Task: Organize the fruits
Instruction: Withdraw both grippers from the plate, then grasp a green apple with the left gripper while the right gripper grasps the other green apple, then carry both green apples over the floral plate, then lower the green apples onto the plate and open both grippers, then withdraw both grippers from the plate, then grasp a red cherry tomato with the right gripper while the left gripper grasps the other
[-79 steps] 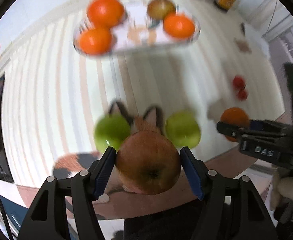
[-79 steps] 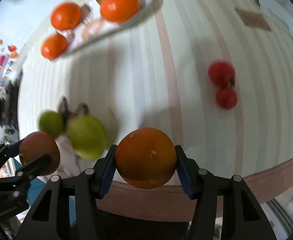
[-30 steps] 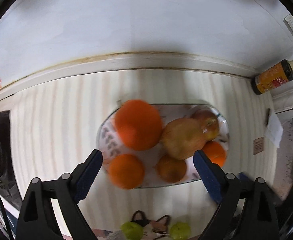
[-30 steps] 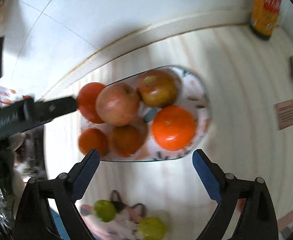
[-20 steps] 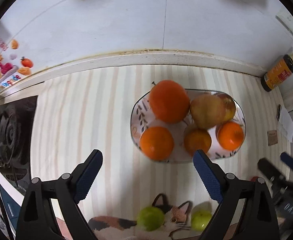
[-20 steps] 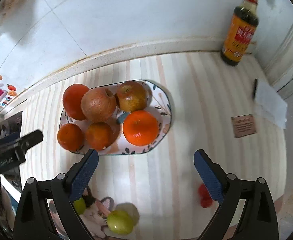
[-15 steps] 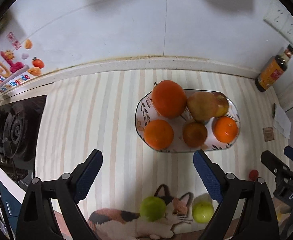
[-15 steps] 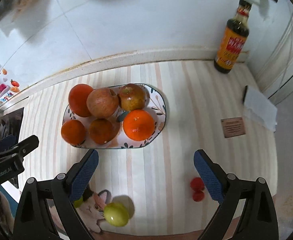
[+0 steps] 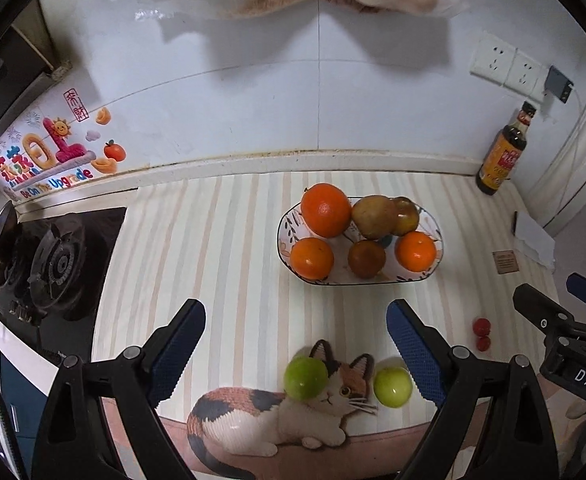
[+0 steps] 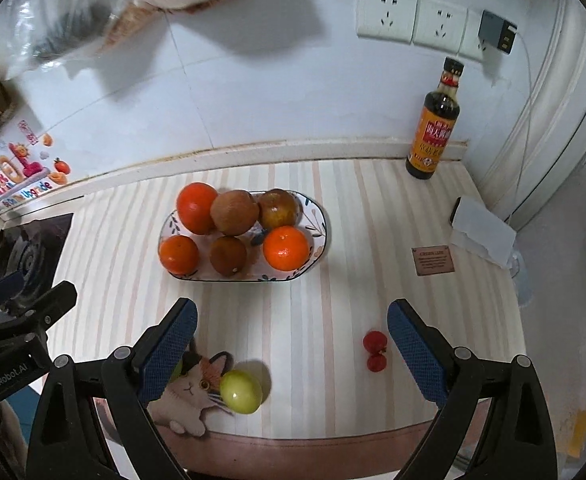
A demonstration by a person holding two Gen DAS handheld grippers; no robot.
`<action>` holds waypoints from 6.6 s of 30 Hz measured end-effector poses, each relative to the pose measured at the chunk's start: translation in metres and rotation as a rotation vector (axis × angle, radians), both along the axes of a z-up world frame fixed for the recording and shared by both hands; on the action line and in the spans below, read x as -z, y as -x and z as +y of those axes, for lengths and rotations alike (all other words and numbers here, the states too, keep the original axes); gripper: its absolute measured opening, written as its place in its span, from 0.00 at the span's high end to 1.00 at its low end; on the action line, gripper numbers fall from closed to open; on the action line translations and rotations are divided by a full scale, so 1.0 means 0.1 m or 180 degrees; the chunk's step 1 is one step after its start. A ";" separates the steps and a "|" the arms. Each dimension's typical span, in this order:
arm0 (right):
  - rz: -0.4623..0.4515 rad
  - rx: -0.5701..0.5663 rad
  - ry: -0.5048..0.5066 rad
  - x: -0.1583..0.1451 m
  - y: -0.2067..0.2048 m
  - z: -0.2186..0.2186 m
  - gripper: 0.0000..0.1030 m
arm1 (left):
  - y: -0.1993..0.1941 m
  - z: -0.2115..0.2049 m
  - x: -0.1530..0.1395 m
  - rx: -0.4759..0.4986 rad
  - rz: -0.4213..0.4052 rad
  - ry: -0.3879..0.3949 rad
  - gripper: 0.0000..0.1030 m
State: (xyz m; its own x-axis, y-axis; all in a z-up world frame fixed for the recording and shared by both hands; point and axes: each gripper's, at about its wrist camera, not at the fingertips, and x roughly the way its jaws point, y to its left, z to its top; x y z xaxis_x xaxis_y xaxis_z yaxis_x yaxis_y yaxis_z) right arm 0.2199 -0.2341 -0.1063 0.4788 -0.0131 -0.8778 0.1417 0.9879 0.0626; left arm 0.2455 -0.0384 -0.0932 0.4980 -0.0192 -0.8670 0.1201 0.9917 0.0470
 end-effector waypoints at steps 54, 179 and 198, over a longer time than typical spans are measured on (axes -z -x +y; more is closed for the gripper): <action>0.1485 -0.0381 -0.1097 2.33 0.03 0.31 0.42 | -0.11 0.03 2.30 -0.0310 0.1765 0.0313 0.46; -0.0420 -0.0135 -0.0119 -0.51 0.60 0.17 0.05 | 0.48 0.07 -0.34 -0.0028 -0.0176 0.0100 0.00; 0.0727 0.0922 -0.1044 1.71 0.58 -1.48 0.36 | -0.09 -1.39 1.14 0.0768 0.0765 -0.0519 0.00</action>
